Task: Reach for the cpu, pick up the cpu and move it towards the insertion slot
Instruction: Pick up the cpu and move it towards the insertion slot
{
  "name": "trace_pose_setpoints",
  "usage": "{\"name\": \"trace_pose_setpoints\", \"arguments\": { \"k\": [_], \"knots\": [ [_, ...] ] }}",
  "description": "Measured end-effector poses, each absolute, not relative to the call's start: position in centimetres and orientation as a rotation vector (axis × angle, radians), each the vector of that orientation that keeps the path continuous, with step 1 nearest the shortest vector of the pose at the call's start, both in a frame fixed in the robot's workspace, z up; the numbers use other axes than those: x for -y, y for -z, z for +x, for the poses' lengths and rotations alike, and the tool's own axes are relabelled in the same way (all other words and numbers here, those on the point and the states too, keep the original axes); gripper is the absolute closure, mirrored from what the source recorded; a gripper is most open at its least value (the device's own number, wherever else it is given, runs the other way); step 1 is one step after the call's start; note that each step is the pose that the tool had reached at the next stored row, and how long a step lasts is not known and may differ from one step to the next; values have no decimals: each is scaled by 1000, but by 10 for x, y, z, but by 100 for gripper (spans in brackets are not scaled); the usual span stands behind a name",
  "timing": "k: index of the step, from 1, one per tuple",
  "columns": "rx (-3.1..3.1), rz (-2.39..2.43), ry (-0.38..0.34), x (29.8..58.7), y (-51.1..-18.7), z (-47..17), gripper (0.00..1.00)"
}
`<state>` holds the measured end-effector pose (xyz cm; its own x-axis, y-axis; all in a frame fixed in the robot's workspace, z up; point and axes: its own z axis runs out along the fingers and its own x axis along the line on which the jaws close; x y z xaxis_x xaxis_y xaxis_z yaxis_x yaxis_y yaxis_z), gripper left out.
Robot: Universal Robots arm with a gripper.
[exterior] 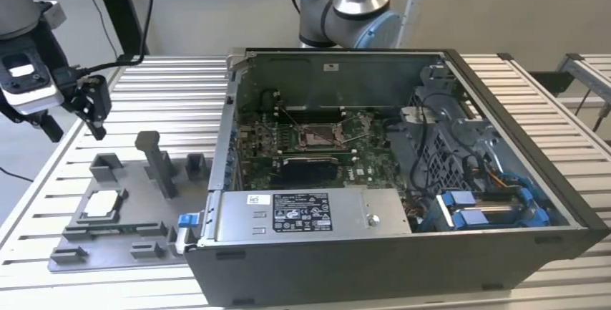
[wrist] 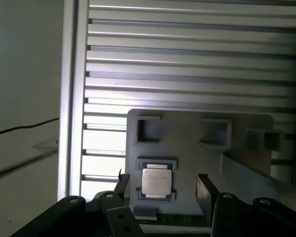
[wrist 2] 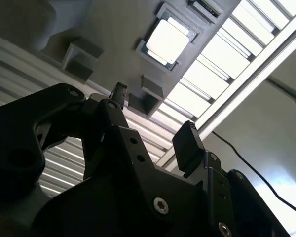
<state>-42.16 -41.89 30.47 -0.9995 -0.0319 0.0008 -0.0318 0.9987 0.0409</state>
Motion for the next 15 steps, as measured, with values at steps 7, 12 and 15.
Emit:
{"name": "trace_pose_setpoints", "arguments": {
  "k": [7,12,15],
  "knots": [
    [3139,50,64,421,-292,-422,0],
    [3139,50,64,425,-284,-423,0],
    [3139,50,64,427,-279,-423,0]
  ]
}}
